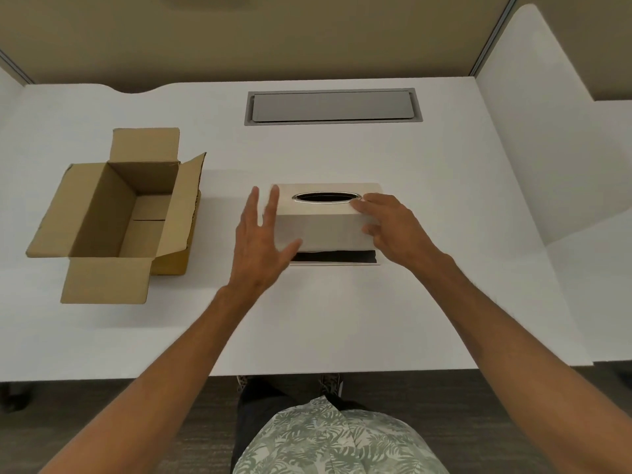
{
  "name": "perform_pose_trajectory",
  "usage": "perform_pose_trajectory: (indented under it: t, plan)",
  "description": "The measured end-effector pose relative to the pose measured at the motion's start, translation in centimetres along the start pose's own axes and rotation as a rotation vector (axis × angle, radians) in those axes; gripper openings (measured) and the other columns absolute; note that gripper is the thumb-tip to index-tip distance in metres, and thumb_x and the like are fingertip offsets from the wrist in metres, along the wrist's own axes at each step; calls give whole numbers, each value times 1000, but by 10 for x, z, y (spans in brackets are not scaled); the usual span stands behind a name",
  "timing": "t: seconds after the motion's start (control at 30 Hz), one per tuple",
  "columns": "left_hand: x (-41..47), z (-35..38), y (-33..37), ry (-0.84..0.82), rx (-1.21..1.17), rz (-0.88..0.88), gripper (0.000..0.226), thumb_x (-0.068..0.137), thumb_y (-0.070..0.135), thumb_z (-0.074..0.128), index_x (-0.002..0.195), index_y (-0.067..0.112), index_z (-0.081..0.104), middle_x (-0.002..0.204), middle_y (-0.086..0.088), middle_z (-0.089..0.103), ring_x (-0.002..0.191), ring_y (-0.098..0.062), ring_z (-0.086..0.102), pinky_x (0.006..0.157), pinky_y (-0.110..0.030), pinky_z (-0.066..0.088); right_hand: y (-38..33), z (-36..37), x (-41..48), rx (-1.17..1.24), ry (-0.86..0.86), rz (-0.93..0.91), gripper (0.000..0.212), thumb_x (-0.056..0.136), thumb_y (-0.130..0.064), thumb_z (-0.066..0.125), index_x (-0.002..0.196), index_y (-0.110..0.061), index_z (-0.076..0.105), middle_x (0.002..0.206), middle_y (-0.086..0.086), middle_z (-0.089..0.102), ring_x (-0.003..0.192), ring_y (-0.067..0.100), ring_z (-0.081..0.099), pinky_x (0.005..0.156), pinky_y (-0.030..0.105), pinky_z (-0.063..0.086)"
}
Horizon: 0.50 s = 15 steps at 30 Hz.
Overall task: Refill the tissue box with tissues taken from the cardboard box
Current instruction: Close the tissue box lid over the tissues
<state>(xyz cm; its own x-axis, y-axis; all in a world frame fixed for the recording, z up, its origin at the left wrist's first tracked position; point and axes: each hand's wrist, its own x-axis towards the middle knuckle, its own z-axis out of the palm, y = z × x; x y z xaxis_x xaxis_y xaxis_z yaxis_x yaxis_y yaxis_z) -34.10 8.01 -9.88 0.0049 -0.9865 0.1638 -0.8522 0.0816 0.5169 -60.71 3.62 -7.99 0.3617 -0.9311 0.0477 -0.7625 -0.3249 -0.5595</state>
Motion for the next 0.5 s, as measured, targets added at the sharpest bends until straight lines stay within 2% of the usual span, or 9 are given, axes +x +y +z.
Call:
perform_pose_trajectory:
  t: [0.1,0.17,0.27,0.4,0.5]
  plan:
    - [5,-2,-14,-125,-41,-101,89,88,42,70,156,39,12,166,-5,10,147,-28,27,108,-49,39,-2,7,-12,65,35,-13,67,77,18,56,134,-16,58,142,7,47,127,26,48,90,44,56]
    - [2,-2,-20,-173,-46,-96,75,92,41,66,155,34,25,161,-8,28,138,-31,42,107,-50,43,-2,12,-17,57,60,-13,66,77,19,55,133,-15,59,141,6,47,129,26,47,86,46,57]
    - [-7,2,-22,-149,-118,-74,67,92,31,68,152,25,36,142,-11,55,117,-29,59,98,-42,52,-3,20,-25,-2,93,-22,64,78,17,58,134,-13,60,141,9,49,132,27,46,78,48,58]
    - [-15,6,-22,-116,-170,-77,66,88,24,74,147,19,44,136,-10,60,114,-28,61,96,-41,55,-5,27,-35,-115,133,-50,60,79,12,66,132,-14,61,138,8,53,132,23,43,58,36,58]
    - [-19,8,-24,-116,-163,-85,66,86,24,76,145,19,47,134,-11,61,110,-29,62,93,-41,56,-4,32,-39,-154,130,-63,62,77,14,66,131,-13,61,137,10,53,132,25,43,51,31,54]
